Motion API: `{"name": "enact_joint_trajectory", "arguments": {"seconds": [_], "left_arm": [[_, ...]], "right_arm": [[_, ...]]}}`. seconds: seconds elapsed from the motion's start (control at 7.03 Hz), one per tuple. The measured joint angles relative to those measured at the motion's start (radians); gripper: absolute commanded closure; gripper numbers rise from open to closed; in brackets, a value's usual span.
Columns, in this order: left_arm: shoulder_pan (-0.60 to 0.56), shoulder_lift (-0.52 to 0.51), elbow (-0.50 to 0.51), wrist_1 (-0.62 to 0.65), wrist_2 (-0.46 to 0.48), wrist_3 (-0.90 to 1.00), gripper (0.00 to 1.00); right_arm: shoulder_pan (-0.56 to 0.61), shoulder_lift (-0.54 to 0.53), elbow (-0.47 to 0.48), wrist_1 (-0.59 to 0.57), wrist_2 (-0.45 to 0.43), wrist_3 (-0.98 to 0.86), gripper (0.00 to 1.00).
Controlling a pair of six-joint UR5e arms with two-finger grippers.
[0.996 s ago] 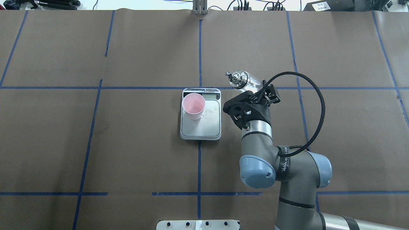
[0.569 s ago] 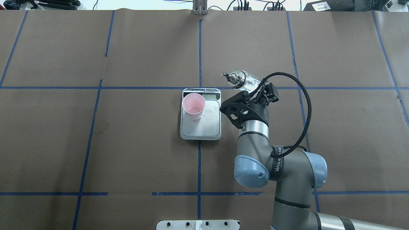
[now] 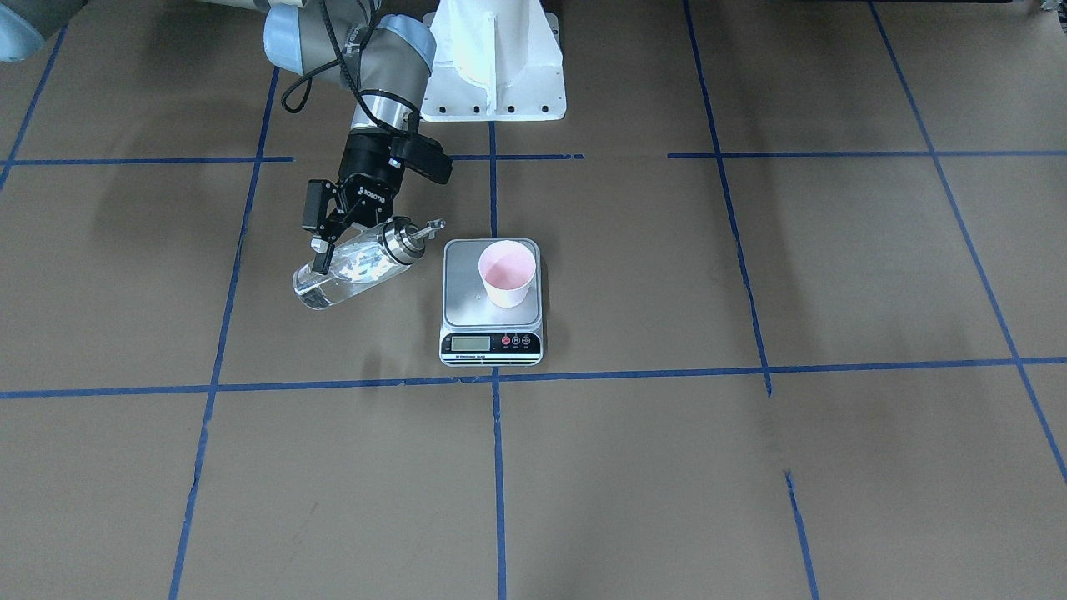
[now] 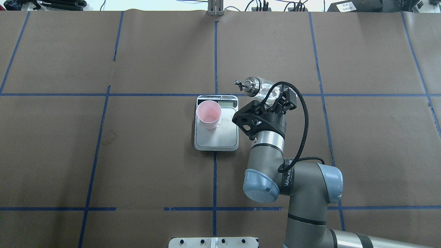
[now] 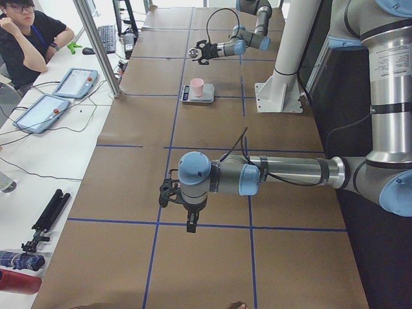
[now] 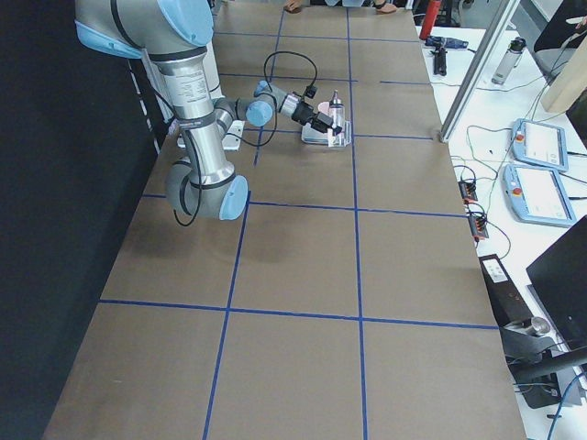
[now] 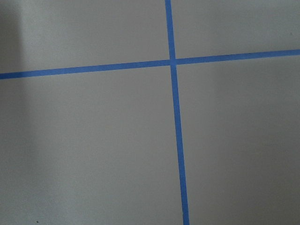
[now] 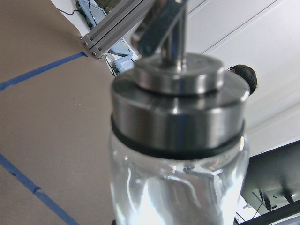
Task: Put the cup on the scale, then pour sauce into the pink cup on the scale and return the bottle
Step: 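Tilt the glass bottle with the right gripper over the pink cup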
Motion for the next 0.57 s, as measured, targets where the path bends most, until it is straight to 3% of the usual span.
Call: {"name": "enact_joint_trajectory", "arguments": {"seconds": [0.57], "left_arm": [[0.000,0.000,0.005,0.000,0.000,0.000,0.00]], "right_arm": [[-0.004,0.013,-0.075,-0.021,-0.128,-0.001,1.00]]}}
